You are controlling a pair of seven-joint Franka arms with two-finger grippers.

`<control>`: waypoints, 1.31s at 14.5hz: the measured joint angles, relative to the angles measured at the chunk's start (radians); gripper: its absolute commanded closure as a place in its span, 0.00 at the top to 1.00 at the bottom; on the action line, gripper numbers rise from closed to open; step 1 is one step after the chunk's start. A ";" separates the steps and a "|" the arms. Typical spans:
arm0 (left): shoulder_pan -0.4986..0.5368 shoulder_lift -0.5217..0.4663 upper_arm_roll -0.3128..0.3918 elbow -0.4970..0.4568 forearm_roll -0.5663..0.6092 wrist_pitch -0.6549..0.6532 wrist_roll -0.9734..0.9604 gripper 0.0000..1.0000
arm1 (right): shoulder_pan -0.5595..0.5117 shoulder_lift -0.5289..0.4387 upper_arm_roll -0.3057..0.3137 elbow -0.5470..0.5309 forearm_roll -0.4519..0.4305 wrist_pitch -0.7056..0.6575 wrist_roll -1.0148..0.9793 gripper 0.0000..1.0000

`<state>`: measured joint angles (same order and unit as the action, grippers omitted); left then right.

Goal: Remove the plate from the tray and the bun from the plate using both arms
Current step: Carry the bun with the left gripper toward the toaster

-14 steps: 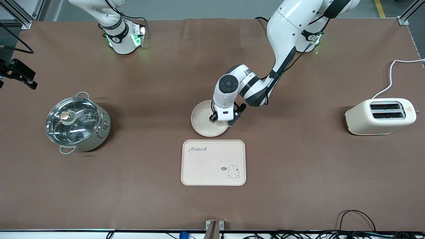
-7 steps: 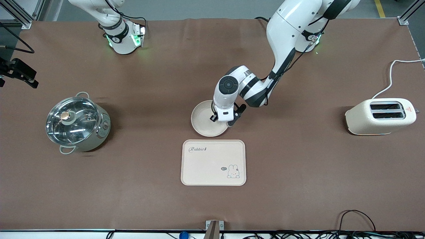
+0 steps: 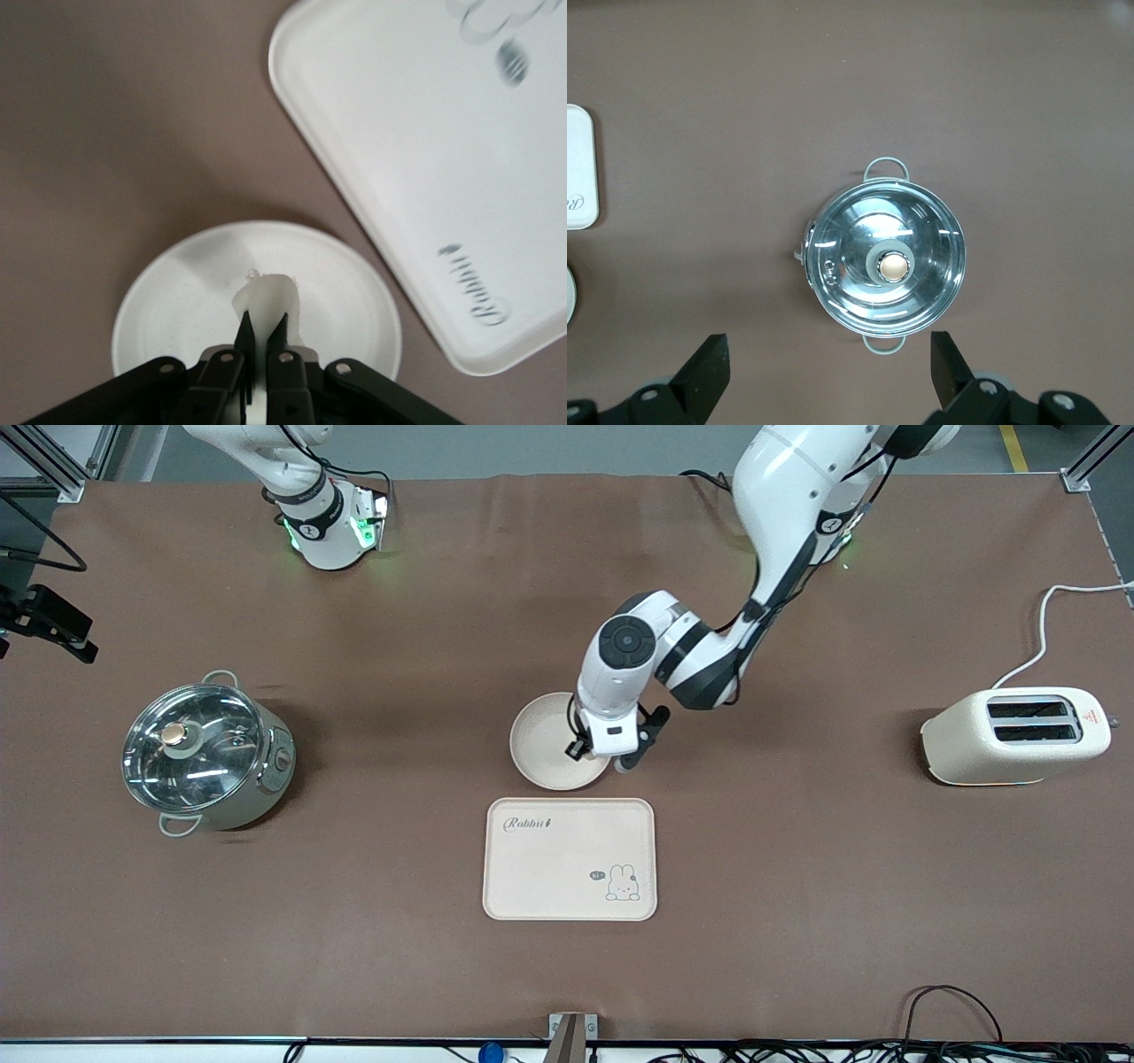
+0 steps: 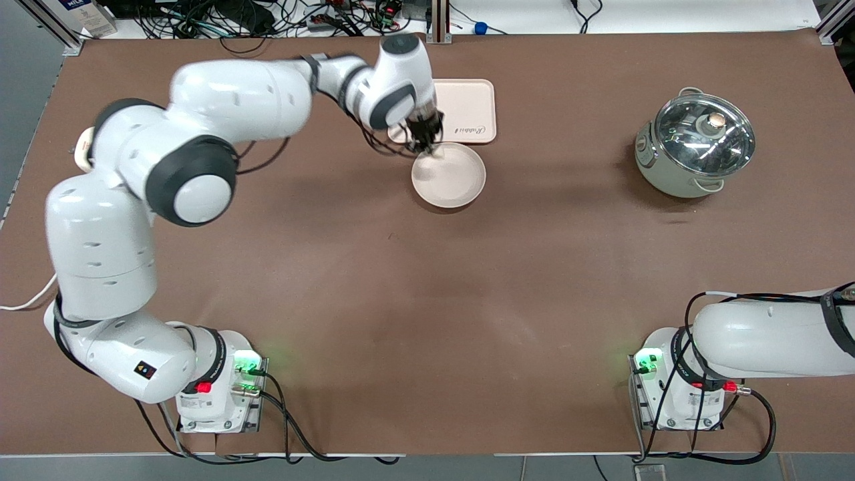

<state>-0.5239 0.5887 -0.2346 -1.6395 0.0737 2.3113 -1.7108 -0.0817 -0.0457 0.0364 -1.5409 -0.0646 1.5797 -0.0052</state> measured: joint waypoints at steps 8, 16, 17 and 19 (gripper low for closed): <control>0.374 -0.104 0.009 -0.094 0.091 -0.242 0.467 0.11 | -0.012 0.004 0.001 0.000 0.000 0.000 0.000 1.00; 0.608 -0.025 0.003 -0.217 0.101 -0.100 0.849 0.52 | -0.012 0.004 0.006 0.000 0.000 -0.001 0.000 1.00; 0.605 -0.012 0.000 -0.217 0.101 -0.091 0.849 0.88 | -0.012 0.004 0.006 0.000 0.000 -0.001 0.000 1.00; 0.597 -0.001 -0.006 -0.217 0.101 -0.083 0.848 1.00 | -0.012 0.004 0.006 0.000 0.000 -0.001 0.000 1.00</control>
<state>0.0731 0.5879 -0.2410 -1.8565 0.1750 2.2281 -0.8623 -0.0936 -0.0419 0.0429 -1.5408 -0.0644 1.5787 -0.0053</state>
